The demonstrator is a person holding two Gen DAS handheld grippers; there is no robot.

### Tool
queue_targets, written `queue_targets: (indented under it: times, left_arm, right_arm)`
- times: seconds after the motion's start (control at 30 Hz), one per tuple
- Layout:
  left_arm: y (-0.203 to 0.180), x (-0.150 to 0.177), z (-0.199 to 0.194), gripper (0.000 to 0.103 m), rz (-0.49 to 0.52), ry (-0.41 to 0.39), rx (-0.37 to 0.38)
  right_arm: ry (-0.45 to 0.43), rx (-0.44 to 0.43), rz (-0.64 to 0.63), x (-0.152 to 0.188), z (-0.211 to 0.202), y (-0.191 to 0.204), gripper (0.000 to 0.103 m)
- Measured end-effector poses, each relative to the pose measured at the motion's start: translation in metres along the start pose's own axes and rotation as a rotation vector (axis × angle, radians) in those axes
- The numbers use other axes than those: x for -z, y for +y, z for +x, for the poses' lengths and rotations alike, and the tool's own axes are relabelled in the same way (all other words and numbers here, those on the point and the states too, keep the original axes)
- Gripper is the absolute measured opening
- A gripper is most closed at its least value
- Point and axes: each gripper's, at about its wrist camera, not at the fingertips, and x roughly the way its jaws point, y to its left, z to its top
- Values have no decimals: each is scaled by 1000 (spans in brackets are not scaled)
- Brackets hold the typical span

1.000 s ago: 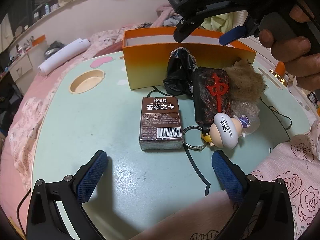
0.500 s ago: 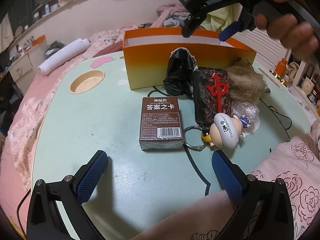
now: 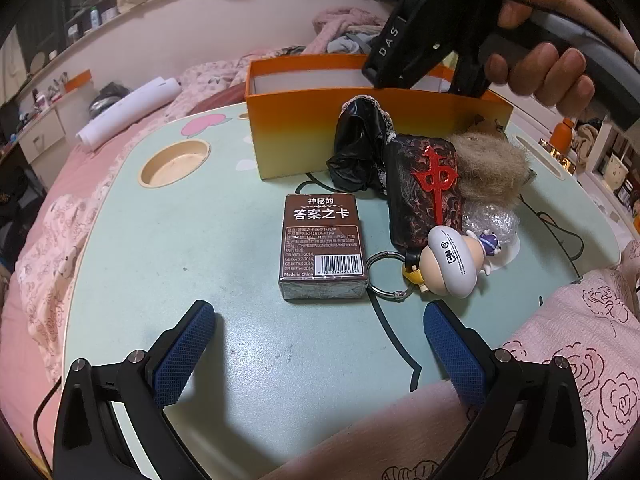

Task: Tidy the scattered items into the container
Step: 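Reach into the box and grasp the bead bracelet with the right gripper, then carry the bead bracelet out and set it on the table, right gripper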

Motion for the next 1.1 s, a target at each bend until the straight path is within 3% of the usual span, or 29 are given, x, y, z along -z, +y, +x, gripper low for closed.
queue_targets:
  times: [0.07,0.17,0.2,0.37,0.57,0.83,0.93,1.1]
  left_arm:
    - [-1,-1,-1,103,-1,-1,-1]
    - [-1,-1,-2,103,-1,-1,-2]
    - [0,0,-2,103,-2,-1,-1]
    - [-1,0,-2,103,-2,-1,-1]
    - [-1,0,-2,103,-2,-2,-1]
    - [-1,0,-2,103,-3,-2,-2]
    - [-1,0,-2,103,-3,-2,-2]
    - [-1,1,-2,103,-3,-2,-2]
  right_arm:
    - [-8,-30,17,3,0,-4,51]
    - [11,-94,23,7,-1,-5,19]
    - [11,-107,22,9,-1,-5,17]
    - [-28,-136,38,11,-6,-10,15]
    - [-191,-182,63,18,-49,-25,15]
    - [-383,-219,-24,80,-117,-19,15]
    - [-379,-191,-44,110,-103,-23,16]
    - [-284,-215,-2,137,-52,-36,16]
